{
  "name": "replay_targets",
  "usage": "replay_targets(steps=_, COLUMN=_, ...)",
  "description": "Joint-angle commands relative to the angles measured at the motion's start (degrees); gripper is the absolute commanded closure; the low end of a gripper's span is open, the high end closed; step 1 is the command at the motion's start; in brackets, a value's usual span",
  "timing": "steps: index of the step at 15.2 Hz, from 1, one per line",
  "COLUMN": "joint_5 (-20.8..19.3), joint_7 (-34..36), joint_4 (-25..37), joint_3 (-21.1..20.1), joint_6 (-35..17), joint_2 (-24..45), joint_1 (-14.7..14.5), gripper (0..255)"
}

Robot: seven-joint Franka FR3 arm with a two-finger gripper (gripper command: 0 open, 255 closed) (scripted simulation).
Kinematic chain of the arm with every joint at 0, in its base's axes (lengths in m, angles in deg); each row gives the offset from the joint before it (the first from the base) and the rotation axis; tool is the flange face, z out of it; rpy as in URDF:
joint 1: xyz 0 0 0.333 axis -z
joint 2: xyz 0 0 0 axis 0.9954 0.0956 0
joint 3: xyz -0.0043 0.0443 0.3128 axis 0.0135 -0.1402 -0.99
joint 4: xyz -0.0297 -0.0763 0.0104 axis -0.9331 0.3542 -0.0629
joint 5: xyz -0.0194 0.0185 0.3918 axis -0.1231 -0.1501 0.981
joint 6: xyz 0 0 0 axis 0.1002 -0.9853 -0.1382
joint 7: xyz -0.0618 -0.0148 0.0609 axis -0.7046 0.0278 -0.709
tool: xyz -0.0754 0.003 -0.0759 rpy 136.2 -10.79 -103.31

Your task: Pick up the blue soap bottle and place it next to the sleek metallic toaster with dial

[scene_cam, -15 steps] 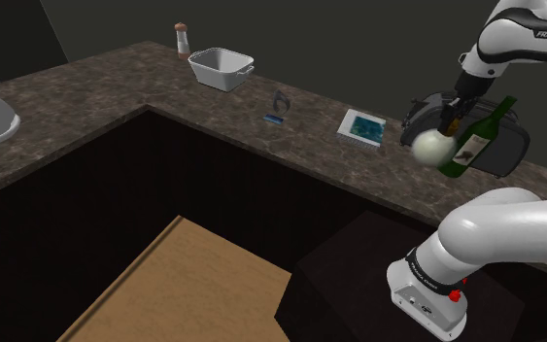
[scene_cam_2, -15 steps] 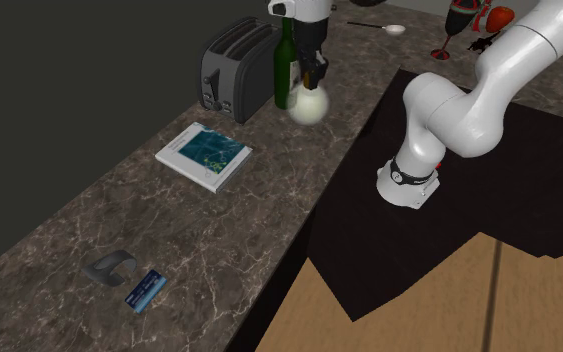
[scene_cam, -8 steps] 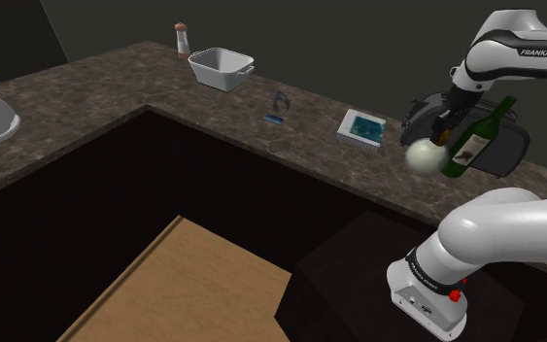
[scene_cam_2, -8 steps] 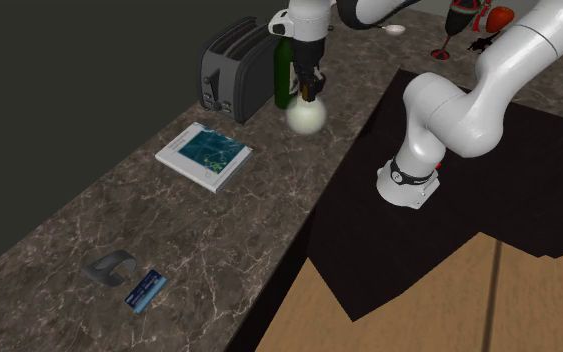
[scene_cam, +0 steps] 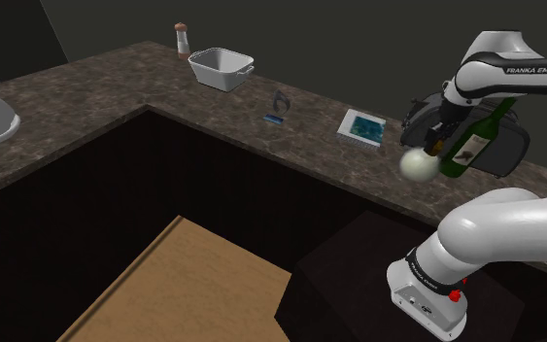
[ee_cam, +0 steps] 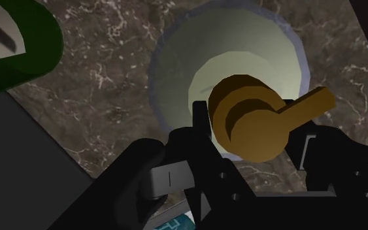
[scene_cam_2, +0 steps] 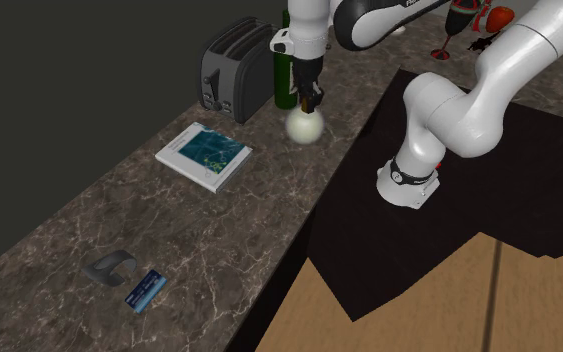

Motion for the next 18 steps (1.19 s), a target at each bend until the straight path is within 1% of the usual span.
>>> replay_targets(steps=1, joint_5=-0.44, joint_7=0.22, joint_4=-1.25, joint_3=0.61, joint_6=-1.91, joint_2=0.62, joint_1=0.02, gripper=255)
replay_targets(steps=9, joint_5=-0.53, joint_7=0.25, joint_4=-1.46, joint_3=0.74, joint_6=-2.24, joint_2=0.75, joint_1=0.02, gripper=255)
replay_targets(steps=10, joint_5=-0.53, joint_7=0.25, joint_4=-1.45, joint_3=0.74, joint_6=-2.24, joint_2=0.75, joint_1=0.02, gripper=0)
replay_targets(steps=15, joint_5=-0.53, joint_7=0.25, joint_4=-1.45, joint_3=0.74, joint_6=-2.24, joint_2=0.76, joint_1=0.02, gripper=0)
replay_targets(steps=18, joint_5=1.33, joint_7=-0.02, joint_4=3.15, joint_3=-1.58, joint_6=3.91, joint_2=-0.76, joint_1=-0.54, gripper=0)
